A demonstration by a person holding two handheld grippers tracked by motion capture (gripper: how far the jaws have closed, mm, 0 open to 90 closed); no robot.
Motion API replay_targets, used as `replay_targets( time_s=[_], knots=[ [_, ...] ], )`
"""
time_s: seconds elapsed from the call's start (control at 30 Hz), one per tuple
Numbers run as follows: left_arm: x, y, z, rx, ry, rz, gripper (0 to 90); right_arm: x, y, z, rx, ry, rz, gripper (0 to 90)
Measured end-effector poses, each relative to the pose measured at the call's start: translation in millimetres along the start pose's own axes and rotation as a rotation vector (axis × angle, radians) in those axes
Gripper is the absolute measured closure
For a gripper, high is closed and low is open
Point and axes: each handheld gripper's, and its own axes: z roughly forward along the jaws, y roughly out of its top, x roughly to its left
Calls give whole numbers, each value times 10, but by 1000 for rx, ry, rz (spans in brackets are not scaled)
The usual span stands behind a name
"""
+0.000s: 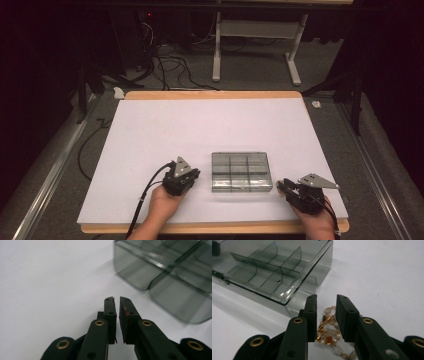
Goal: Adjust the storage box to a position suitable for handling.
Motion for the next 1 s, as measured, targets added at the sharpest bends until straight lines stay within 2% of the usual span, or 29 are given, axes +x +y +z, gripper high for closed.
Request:
replay_targets(
  time_s=[0.07,0.13,0.2,0.3,0.4,0.63,0.8,1.0],
  knots=[
    [60,-78,-72,-16,6,-11,819,38,-5,-25,1,5,-15,759],
    [96,-167,-126,-44,-10,-30,790,75,-9,-44,3,13,-32,788],
    [94,-189,-173,-94,-10,-25,761,109,-15,-61,10,21,-40,825],
    [79,-209,-195,-121,-7,-13,676,141,-25,-86,17,28,-42,884],
    [78,-203,-185,-108,-11,-9,632,178,-31,-107,14,40,-52,900],
    [98,-198,-170,-97,-28,-26,576,232,-33,-52,37,45,-75,900],
    [97,-197,-169,-94,-28,-23,566,261,-14,-29,30,45,-94,900],
    [83,-192,-159,-83,-27,-12,566,255,-11,-27,23,49,-92,900]
  ],
)
